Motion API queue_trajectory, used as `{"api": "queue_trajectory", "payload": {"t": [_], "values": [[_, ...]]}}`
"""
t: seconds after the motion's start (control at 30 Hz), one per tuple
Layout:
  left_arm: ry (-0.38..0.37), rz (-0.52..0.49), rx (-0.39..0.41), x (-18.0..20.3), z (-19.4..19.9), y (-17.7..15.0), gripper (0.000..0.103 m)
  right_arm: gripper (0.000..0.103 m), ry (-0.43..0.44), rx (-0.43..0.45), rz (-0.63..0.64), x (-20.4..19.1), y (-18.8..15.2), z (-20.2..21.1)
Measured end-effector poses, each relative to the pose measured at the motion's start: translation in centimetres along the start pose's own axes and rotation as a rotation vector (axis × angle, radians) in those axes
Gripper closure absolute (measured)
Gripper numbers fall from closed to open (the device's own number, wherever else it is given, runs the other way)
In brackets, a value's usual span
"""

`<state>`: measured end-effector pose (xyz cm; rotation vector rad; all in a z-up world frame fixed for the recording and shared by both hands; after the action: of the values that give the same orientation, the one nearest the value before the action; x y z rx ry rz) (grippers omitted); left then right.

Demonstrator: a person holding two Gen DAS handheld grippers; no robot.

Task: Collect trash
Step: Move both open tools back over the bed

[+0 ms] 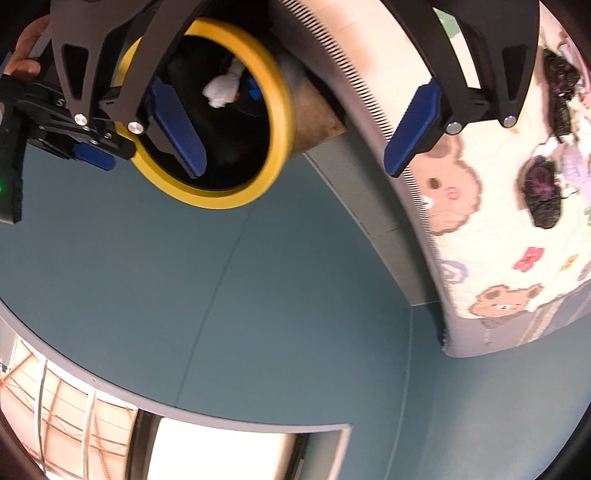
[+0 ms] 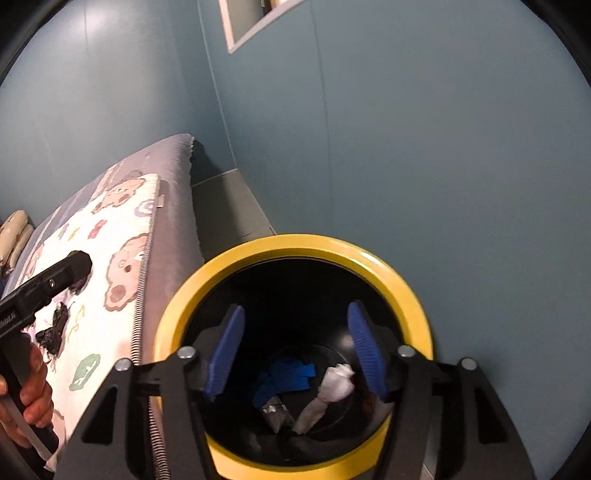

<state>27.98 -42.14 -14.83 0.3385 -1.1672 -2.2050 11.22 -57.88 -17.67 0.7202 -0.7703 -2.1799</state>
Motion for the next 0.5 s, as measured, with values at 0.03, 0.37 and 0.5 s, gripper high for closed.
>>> {"api": "queue_trajectory", "payload": {"t": [0.03, 0.37, 0.5], "values": [[0.011, 0.006, 0.003, -0.7, 0.6, -0.2, 0.009, 0.045, 0.01, -0.001, 0.012, -0.8, -0.3, 0.1], [0.121, 0.079, 0.057, -7.7, 7.5, -1.3, 0.008, 0.039, 0.107, 0.038, 0.113, -8.4, -1.0, 3.7], [0.188, 0.108, 0.062, -11.2, 10.1, -2.0, 0.008, 0.033, 0.145, 0.048, 0.162, -12.2, -1.3, 4.5]]}}
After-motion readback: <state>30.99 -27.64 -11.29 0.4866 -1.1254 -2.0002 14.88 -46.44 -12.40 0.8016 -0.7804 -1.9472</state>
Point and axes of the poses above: each gripper's, at about its wrist camera, not at the fingertips, and z roughly against the way its jaws point, x to its right, y to its top, the point moved 9 cm from there along -z, roughly the way its jaws point, and after that the axes turned 12 degrees about -z, right-handed, at the moved point
